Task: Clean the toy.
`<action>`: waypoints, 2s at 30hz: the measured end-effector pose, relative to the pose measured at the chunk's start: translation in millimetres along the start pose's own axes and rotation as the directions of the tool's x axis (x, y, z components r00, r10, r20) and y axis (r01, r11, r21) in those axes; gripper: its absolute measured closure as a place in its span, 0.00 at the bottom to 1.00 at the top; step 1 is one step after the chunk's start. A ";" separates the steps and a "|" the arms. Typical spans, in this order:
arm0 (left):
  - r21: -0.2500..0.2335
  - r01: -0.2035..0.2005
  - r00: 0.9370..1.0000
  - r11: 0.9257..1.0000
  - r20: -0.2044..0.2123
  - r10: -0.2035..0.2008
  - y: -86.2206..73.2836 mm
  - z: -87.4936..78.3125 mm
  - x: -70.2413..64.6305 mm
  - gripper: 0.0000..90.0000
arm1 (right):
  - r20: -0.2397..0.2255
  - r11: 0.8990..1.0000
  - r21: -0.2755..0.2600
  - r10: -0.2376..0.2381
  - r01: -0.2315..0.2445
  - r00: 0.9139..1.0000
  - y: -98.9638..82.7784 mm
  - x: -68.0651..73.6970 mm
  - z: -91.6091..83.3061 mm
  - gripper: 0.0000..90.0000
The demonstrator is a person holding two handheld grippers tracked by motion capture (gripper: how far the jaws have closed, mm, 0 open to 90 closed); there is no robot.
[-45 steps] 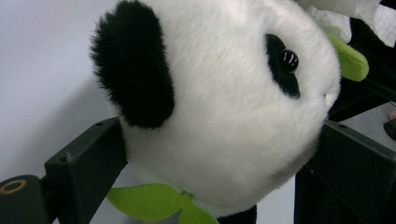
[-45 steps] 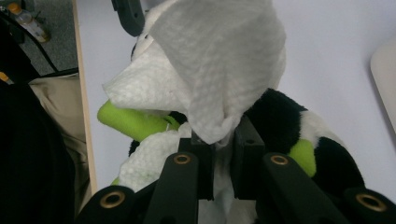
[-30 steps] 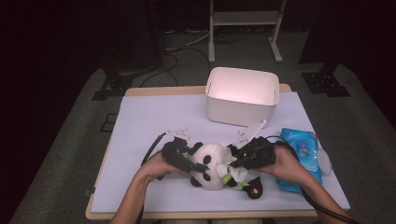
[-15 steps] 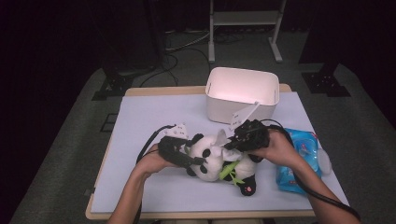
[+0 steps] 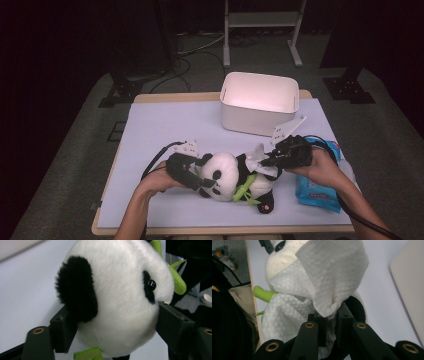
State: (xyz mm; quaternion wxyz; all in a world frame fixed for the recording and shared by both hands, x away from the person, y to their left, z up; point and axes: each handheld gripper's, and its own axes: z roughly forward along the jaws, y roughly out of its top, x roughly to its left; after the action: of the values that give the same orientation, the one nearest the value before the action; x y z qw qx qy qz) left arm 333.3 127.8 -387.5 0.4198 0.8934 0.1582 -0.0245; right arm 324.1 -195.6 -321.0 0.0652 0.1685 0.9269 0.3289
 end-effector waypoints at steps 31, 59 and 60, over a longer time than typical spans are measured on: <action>-0.062 -0.089 0.986 0.994 -0.148 0.079 3.7 -12.6 -4.2 0.33 | -0.012 0.999 -0.014 -0.051 0.051 0.999 32.9 2.1 9.6 0.90; -0.076 0.087 0.996 0.993 -0.026 -0.089 0.2 -3.7 8.1 0.02 | -0.041 1.000 -0.019 -0.004 0.004 0.999 -18.1 5.6 -4.2 0.90; -0.077 0.098 0.995 0.992 -0.021 -0.100 0.0 -2.9 9.3 0.01 | -0.046 1.000 -0.016 -0.010 0.009 0.999 -18.2 6.3 -3.7 0.90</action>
State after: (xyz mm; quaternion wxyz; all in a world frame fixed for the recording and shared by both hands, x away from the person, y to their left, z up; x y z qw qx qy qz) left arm 341.8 132.5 -387.4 0.4496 0.8682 0.2083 -0.0281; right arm 312.4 -208.8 -329.6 0.0467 0.1561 0.9262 0.3399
